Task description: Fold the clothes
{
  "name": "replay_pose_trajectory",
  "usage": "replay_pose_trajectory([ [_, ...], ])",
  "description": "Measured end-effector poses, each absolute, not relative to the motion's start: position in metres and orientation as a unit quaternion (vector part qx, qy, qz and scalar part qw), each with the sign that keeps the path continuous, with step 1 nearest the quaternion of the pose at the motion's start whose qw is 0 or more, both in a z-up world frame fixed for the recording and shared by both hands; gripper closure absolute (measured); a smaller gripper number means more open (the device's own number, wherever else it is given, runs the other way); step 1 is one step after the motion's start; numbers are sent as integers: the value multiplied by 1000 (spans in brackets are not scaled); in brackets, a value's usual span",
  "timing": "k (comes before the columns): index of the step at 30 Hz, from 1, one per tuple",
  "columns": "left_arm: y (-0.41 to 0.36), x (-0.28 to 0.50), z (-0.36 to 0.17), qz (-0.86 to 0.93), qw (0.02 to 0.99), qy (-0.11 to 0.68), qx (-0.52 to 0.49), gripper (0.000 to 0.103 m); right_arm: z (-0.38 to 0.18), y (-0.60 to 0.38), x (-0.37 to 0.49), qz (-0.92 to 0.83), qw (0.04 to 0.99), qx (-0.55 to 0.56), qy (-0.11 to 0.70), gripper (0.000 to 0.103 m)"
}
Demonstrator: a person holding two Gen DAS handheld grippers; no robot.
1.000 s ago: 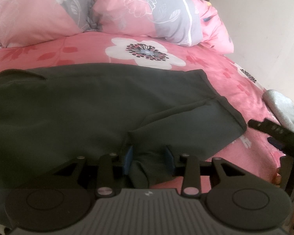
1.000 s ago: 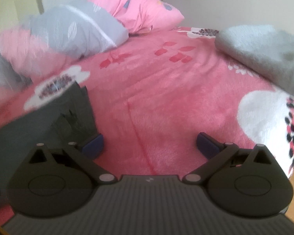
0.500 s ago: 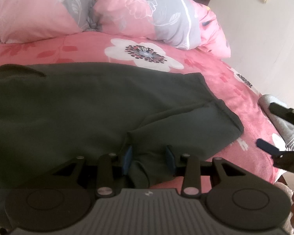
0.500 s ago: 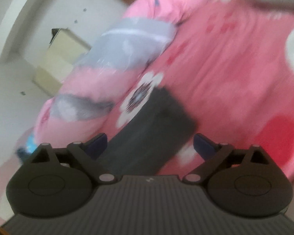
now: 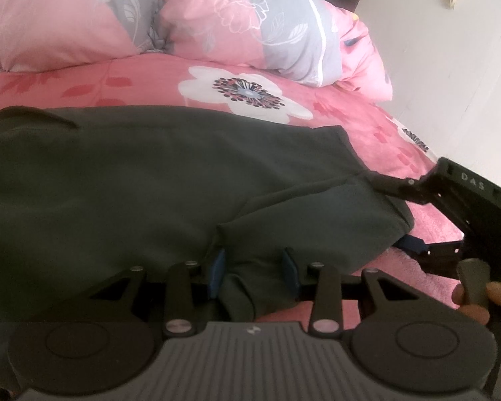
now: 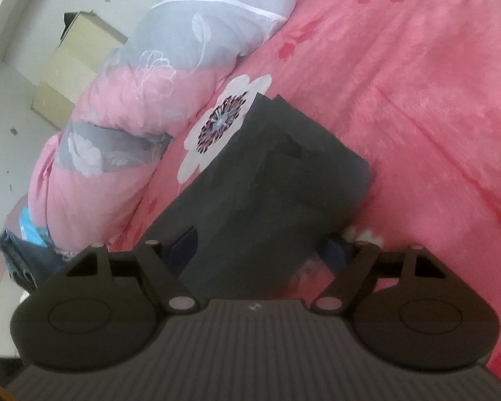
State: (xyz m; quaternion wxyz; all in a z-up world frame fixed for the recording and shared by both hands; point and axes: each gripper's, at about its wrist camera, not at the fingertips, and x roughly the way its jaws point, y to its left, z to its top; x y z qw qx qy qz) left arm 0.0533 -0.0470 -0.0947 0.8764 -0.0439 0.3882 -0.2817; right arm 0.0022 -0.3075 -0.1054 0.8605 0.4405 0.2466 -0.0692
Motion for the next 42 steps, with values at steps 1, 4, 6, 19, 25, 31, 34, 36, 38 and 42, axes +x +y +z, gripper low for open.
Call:
replay_pose_trajectory([
  [1, -47, 53, -95, -282, 876, 388, -44, 64, -106, -308, 2, -69, 859, 442, 246, 25],
  [4, -47, 53, -94, -282, 876, 389, -47, 64, -106, -305, -3, -69, 858, 444, 249, 26],
  [6, -46, 54, -95, -283, 876, 388, -49, 64, -107, -303, -6, -68, 857, 445, 250, 26],
  [19, -37, 54, -95, -292, 873, 386, -61, 64, -110, -311, 20, -80, 862, 455, 210, 28],
  [25, -32, 55, -98, -299, 871, 384, -72, 64, -121, -320, 25, -103, 861, 461, 190, 81],
  [31, -27, 58, -101, -307, 867, 383, -87, 64, -106, -318, 30, -82, 875, 442, 181, 98],
  [34, -24, 61, -102, -311, 864, 383, -98, 64, -83, -305, 38, -64, 898, 399, 176, 99],
  [36, -21, 62, -103, -314, 861, 384, -108, 64, -67, -295, 43, -50, 912, 370, 173, 99],
  [38, -18, 64, -105, -319, 858, 384, -119, 64, -51, -281, 49, -29, 925, 339, 172, 99],
  [42, -10, 64, -104, -318, 858, 378, -139, 64, -20, -245, 60, 20, 945, 275, 174, 99],
])
